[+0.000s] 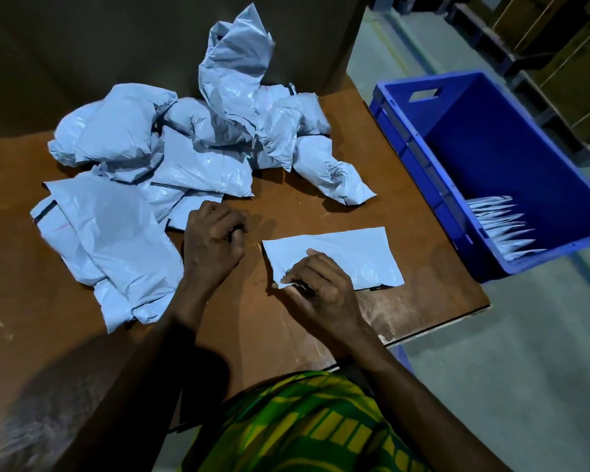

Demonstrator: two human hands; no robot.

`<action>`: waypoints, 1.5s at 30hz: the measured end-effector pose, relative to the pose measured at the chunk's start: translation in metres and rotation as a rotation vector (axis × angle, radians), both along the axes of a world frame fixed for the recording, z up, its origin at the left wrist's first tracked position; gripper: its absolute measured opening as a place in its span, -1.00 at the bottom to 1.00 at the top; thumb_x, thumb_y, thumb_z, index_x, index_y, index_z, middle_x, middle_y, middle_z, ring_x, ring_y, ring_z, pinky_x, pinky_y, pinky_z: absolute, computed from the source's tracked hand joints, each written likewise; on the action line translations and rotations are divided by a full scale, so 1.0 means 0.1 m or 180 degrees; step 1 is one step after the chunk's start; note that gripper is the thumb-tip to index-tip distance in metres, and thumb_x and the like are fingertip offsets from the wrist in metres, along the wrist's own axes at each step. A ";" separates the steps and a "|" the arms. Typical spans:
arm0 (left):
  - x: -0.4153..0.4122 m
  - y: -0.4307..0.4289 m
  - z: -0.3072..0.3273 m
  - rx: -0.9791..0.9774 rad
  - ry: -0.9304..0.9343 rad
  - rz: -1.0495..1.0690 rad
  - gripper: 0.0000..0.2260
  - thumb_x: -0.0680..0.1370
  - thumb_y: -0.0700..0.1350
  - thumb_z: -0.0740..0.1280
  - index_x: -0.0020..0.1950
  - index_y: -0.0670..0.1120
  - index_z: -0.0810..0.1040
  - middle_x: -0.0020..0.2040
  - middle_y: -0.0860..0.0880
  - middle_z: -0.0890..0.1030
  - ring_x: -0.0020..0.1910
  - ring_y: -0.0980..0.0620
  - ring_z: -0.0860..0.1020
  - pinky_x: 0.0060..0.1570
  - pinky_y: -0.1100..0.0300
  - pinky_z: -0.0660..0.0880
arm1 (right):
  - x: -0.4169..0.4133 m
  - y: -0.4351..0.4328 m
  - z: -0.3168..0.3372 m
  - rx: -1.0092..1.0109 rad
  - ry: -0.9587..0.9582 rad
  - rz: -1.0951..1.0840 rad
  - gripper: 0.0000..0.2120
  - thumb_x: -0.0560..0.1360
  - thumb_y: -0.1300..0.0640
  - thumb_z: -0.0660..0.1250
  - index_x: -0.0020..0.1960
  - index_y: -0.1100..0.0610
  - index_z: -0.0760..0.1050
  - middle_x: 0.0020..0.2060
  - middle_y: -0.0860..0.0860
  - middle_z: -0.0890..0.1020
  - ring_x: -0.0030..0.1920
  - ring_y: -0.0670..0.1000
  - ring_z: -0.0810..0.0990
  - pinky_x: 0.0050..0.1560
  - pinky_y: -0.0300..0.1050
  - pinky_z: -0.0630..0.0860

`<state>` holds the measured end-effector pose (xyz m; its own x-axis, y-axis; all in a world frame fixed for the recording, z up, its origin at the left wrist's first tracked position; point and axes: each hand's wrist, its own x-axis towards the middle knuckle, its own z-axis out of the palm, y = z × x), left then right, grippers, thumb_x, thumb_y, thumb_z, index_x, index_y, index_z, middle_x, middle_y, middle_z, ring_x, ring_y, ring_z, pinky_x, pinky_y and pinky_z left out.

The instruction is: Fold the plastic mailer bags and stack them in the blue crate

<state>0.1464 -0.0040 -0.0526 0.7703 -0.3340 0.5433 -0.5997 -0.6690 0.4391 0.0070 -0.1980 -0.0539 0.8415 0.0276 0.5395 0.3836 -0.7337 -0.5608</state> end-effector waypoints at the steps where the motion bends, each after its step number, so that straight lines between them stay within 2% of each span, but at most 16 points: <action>1: -0.02 -0.02 0.00 -0.0049 0.0190 0.0048 -0.82 0.39 -0.32 0.31 -0.15 -0.09 0.65 -0.08 0.02 0.71 -0.04 -0.13 0.56 -0.10 -0.10 0.47 | 0.03 0.02 -0.02 -0.0224 0.0006 0.0025 -0.79 0.52 0.07 0.58 -0.02 0.21 0.70 -0.10 0.06 0.69 -0.05 0.09 0.66 0.34 0.15 0.51; 2: -0.05 -0.04 0.04 -0.0109 0.0337 0.0069 -0.81 0.40 -0.30 0.30 -0.14 -0.09 0.66 -0.08 0.02 0.70 -0.03 -0.12 0.56 -0.09 -0.10 0.47 | 0.05 0.02 0.01 -0.0291 0.0062 0.0157 -0.73 0.53 -0.01 0.57 0.00 0.21 0.71 -0.09 0.05 0.70 -0.03 0.09 0.67 0.38 0.15 0.48; 4: -0.14 -0.11 0.05 -0.0147 0.0415 0.0073 -0.78 0.43 -0.27 0.30 -0.07 -0.07 0.70 -0.07 0.02 0.71 -0.01 -0.11 0.56 -0.03 -0.10 0.49 | 0.11 0.01 0.03 -0.0206 -0.0031 0.0266 -0.77 0.59 0.04 0.50 0.00 0.23 0.72 -0.05 0.07 0.71 0.00 0.10 0.67 0.38 0.17 0.47; 7: -0.33 -0.29 0.08 -0.0151 0.0594 -0.0083 -0.69 0.48 -0.30 0.29 0.11 -0.09 0.73 0.04 -0.05 0.72 0.07 -0.13 0.60 0.13 -0.07 0.54 | 0.16 -0.21 0.06 -0.0043 -0.0167 -0.0398 -0.81 0.65 0.17 0.39 -0.01 0.26 0.72 0.00 0.12 0.71 0.04 0.12 0.66 0.31 0.22 0.50; 9: -0.51 -0.47 0.13 0.0047 0.0823 -0.0223 -0.67 0.53 -0.32 0.32 0.25 -0.17 0.68 0.21 -0.15 0.69 0.23 -0.19 0.61 0.36 -0.02 0.47 | 0.19 -0.41 0.10 0.0008 -0.0078 -0.0942 -0.84 0.65 0.19 0.39 0.02 0.24 0.72 0.03 0.10 0.71 0.08 0.09 0.65 0.26 0.17 0.52; 11: -0.69 -0.71 0.20 0.0420 0.1105 -0.0339 -0.59 0.59 -0.25 0.33 0.46 -0.23 0.52 0.45 -0.21 0.53 0.49 -0.21 0.43 0.52 -0.01 0.26 | 0.17 -0.50 0.11 -0.0047 0.0058 -0.1337 -0.86 0.65 0.21 0.39 0.07 0.23 0.72 0.07 0.09 0.72 0.10 0.08 0.64 0.28 -0.07 0.49; 12: -0.75 -0.83 0.22 0.0549 0.1201 -0.0392 -0.55 0.64 -0.17 0.25 0.54 -0.25 0.41 0.54 -0.22 0.42 0.58 -0.20 0.31 0.58 -0.02 0.17 | 0.15 -0.51 0.10 -0.0082 0.0134 -0.1422 -0.85 0.65 0.21 0.37 0.11 0.22 0.70 0.10 0.09 0.71 0.13 0.09 0.64 0.31 -0.21 0.42; 13: -0.78 -0.93 0.18 0.0621 0.1308 -0.0458 -0.51 0.69 -0.08 0.12 0.59 -0.25 0.32 0.60 -0.22 0.31 0.64 -0.18 0.19 0.62 -0.02 0.07 | 0.14 -0.50 0.08 -0.0050 0.0247 -0.1409 -0.82 0.67 0.20 0.34 0.17 0.21 0.68 0.15 0.09 0.70 0.19 0.08 0.63 0.35 -0.27 0.37; 14: -0.80 -1.00 0.14 0.0639 0.1419 -0.0516 -0.46 0.70 0.00 -0.01 0.63 -0.25 0.23 0.65 -0.20 0.21 0.67 -0.16 0.08 0.65 -0.01 -0.01 | 0.13 -0.48 0.05 -0.0002 0.0403 -0.1344 -0.79 0.68 0.18 0.31 0.24 0.19 0.66 0.22 0.08 0.68 0.27 0.07 0.60 0.41 -0.22 0.35; 15: -0.80 -1.03 0.06 0.0641 0.1515 -0.0547 -0.41 0.70 0.06 -0.11 0.65 -0.24 0.16 0.67 -0.18 0.12 0.68 -0.12 0.00 0.65 0.00 -0.06 | 0.11 -0.45 -0.01 -0.0028 0.0563 -0.1297 -0.74 0.70 0.15 0.27 0.32 0.18 0.61 0.31 0.07 0.64 0.37 0.06 0.55 0.48 -0.13 0.33; 17: -0.81 -1.01 -0.11 0.0740 0.1353 -0.0559 -0.39 0.71 0.11 -0.12 0.67 -0.20 0.11 0.69 -0.15 0.04 0.68 -0.10 -0.06 0.65 -0.07 -0.04 | 0.04 -0.42 -0.09 -0.0341 0.0830 -0.1255 -0.62 0.74 0.04 0.15 0.46 0.15 0.51 0.46 0.05 0.53 0.55 0.05 0.38 0.60 0.01 0.21; 21: -0.90 -0.84 -0.25 0.1208 0.0875 -0.0518 -0.45 0.74 0.10 -0.03 0.70 -0.09 0.04 0.71 -0.11 -0.02 0.68 -0.14 -0.12 0.63 -0.17 0.00 | -0.16 -0.45 -0.13 -0.0988 0.1100 -0.1172 -0.50 0.75 -0.08 0.02 0.63 0.08 0.29 0.63 -0.01 0.29 0.67 0.00 0.09 0.66 0.04 0.03; 28: -0.85 -0.88 -0.24 0.1386 0.0848 -0.0304 -0.44 0.73 0.09 0.00 0.70 -0.07 0.05 0.70 -0.14 -0.04 0.68 -0.18 -0.14 0.61 -0.21 0.00 | -0.06 -0.46 -0.17 -0.1160 0.1216 -0.1325 -0.48 0.73 -0.08 0.08 0.63 0.10 0.30 0.62 0.02 0.29 0.67 0.06 0.09 0.64 0.10 0.09; 35: -0.73 -0.94 -0.27 0.1436 0.0978 -0.0200 -0.44 0.73 0.14 -0.06 0.71 -0.02 0.06 0.70 -0.14 -0.03 0.68 -0.19 -0.12 0.61 -0.22 -0.02 | 0.08 -0.51 -0.15 -0.1098 0.1485 -0.1389 -0.45 0.71 -0.16 0.03 0.63 0.04 0.29 0.63 -0.04 0.27 0.68 0.12 0.03 0.60 0.35 0.03; 41: -0.81 -0.88 -0.29 0.1361 0.0846 -0.0163 -0.46 0.73 0.16 0.00 0.69 0.01 0.15 0.70 -0.17 0.03 0.68 -0.21 -0.05 0.61 -0.20 0.01 | -0.09 -0.46 -0.15 -0.1100 0.1475 -0.1401 -0.44 0.72 -0.16 0.05 0.67 -0.02 0.19 0.68 -0.02 0.14 0.69 0.14 -0.11 0.63 0.28 -0.04; 45: -0.78 -0.88 -0.26 0.1335 0.0885 -0.0199 -0.47 0.72 0.15 0.02 0.69 0.04 0.15 0.70 -0.16 0.04 0.68 -0.20 -0.04 0.60 -0.22 0.04 | -0.01 -0.49 -0.07 -0.1076 0.1870 -0.1252 -0.37 0.69 -0.26 -0.05 0.70 -0.05 0.08 0.70 -0.02 0.01 0.68 0.14 -0.26 0.64 0.23 -0.17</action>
